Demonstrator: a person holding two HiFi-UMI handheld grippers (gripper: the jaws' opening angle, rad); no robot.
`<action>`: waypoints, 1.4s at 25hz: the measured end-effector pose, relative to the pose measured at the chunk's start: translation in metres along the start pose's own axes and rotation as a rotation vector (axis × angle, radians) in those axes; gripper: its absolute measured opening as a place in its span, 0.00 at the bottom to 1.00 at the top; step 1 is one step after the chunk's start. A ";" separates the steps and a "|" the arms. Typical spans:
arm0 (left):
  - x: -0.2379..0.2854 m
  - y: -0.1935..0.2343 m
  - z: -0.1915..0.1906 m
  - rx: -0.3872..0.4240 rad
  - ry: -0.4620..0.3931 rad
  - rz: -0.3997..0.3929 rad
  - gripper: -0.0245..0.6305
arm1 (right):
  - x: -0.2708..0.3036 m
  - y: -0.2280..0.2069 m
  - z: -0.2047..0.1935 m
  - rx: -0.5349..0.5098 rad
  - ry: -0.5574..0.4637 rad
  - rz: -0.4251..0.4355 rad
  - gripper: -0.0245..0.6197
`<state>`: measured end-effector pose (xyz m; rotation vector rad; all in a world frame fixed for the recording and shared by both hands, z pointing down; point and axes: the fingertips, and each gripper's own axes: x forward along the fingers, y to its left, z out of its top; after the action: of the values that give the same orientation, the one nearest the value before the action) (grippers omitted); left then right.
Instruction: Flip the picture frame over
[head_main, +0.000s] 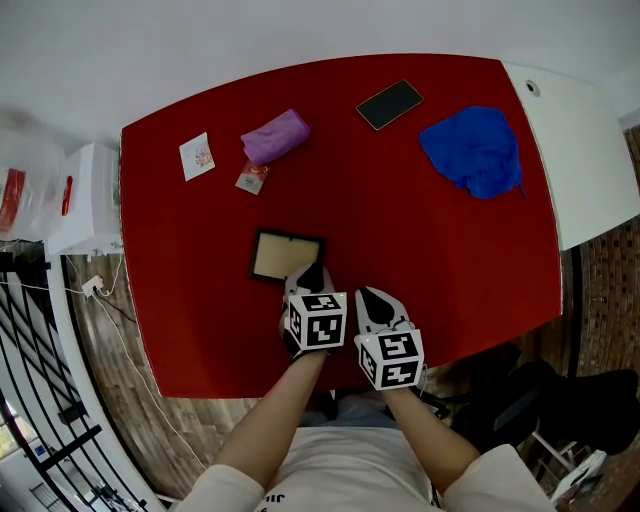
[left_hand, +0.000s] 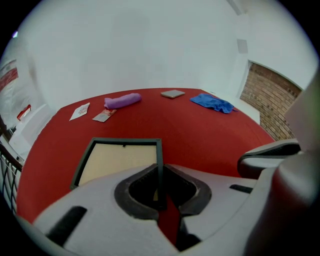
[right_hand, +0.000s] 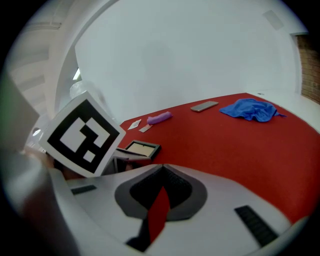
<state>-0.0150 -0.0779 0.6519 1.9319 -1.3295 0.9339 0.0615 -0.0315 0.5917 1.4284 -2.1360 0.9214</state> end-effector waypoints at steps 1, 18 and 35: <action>-0.001 -0.001 0.001 -0.010 -0.003 -0.006 0.11 | 0.000 -0.001 0.000 0.000 0.001 0.000 0.05; -0.064 -0.014 0.049 -0.507 -0.134 -0.381 0.11 | 0.006 0.000 0.008 -0.013 -0.013 0.030 0.05; -0.111 0.002 0.101 -1.048 -0.393 -0.963 0.11 | 0.010 0.020 0.019 -0.099 -0.042 0.084 0.05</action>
<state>-0.0237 -0.1014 0.5038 1.5474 -0.6256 -0.5544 0.0395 -0.0464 0.5787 1.3299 -2.2548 0.8103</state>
